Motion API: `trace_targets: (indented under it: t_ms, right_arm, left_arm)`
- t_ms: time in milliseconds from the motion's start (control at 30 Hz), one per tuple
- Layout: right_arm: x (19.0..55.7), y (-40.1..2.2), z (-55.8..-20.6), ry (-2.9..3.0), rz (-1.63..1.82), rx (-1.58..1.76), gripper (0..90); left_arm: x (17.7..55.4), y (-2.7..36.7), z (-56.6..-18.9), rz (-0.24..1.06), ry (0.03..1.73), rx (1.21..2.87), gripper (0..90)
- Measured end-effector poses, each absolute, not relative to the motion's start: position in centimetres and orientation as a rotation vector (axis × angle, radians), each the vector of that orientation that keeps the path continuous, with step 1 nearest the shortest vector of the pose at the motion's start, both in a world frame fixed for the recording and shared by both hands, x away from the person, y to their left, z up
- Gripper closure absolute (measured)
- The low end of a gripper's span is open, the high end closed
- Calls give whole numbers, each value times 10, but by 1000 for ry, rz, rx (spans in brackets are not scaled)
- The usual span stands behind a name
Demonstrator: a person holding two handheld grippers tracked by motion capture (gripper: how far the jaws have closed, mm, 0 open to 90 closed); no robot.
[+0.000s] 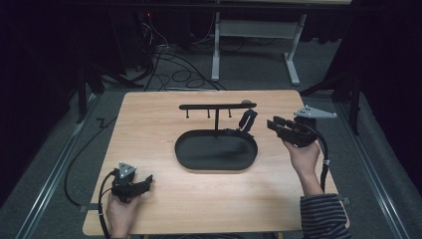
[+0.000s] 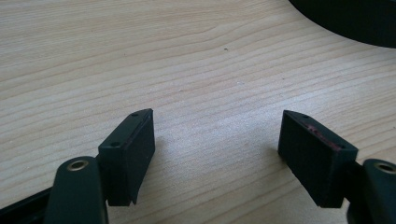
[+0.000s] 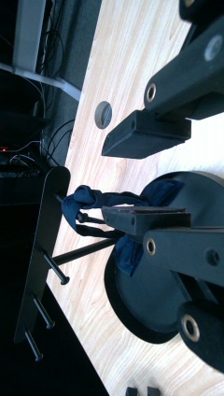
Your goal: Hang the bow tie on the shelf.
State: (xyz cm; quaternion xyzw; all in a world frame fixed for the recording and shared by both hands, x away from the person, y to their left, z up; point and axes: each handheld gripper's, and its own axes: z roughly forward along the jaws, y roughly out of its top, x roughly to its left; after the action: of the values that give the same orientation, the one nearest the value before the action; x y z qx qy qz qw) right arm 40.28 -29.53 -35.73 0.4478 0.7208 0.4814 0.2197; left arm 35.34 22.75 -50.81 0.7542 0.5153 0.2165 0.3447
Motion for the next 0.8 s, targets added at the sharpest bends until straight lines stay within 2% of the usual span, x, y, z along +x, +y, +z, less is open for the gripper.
trace_targets:
  t_ms: [800]
  right_arm:
    - [380,-307,-360,1967,1379,1242,660]
  left_arm:
    - [353,227,-508,563,1336,1965,277]
